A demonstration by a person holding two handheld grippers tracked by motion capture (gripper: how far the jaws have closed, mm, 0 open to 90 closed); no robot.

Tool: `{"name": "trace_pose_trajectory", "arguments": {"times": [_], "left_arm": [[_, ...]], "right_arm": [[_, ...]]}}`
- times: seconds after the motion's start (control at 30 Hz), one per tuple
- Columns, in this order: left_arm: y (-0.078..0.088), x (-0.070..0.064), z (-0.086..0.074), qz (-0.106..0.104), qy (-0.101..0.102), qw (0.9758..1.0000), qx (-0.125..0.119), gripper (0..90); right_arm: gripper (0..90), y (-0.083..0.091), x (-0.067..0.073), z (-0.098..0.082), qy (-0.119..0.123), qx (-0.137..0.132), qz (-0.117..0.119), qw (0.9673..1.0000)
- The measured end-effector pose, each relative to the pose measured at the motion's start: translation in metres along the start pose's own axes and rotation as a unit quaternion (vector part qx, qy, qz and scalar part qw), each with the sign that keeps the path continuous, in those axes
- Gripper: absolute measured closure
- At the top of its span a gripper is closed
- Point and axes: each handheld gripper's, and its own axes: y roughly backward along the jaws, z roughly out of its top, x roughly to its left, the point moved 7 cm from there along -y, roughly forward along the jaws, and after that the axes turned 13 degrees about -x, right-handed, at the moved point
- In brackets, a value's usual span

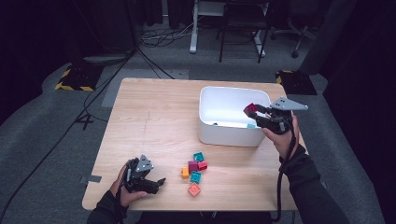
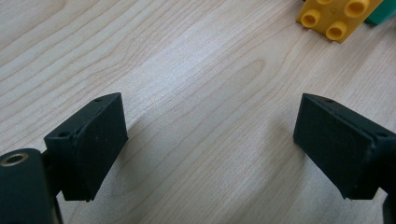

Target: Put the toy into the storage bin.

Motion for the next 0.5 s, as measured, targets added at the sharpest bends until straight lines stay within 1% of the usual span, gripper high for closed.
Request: {"name": "trace_pose_trajectory", "arguments": {"times": [0.2,0.27,0.37,0.43,0.5], "left_arm": [[0.0,0.0,0.0,0.0,0.0,1.0,0.0,10.0],[0.0,0.0,0.0,0.0,0.0,1.0,0.0,10.0],[0.0,0.0,0.0,0.0,0.0,1.0,0.0,10.0],[0.0,0.0001,-0.0001,0.0,-0.001,1.0,0.0,9.9],[0.0001,0.0001,-0.0001,0.0,-0.001,1.0,0.0,9.9]], "right_arm": [[59.3,-0.0059,-0.0015,-0.0045,-0.003,0.014,-0.003,0.9999],[59.3,-0.0074,-0.0008,-0.0047,-0.004,0.012,-0.004,0.9999],[59.3,-0.0078,-0.0006,-0.0038,0.001,0.005,-0.013,0.9999],[59.1,-0.0092,-0.0012,-0.0053,-0.004,0.011,-0.017,0.9998],[59.0,-0.0102,-0.0019,-0.0063,-0.008,0.011,-0.018,0.9997]]}}
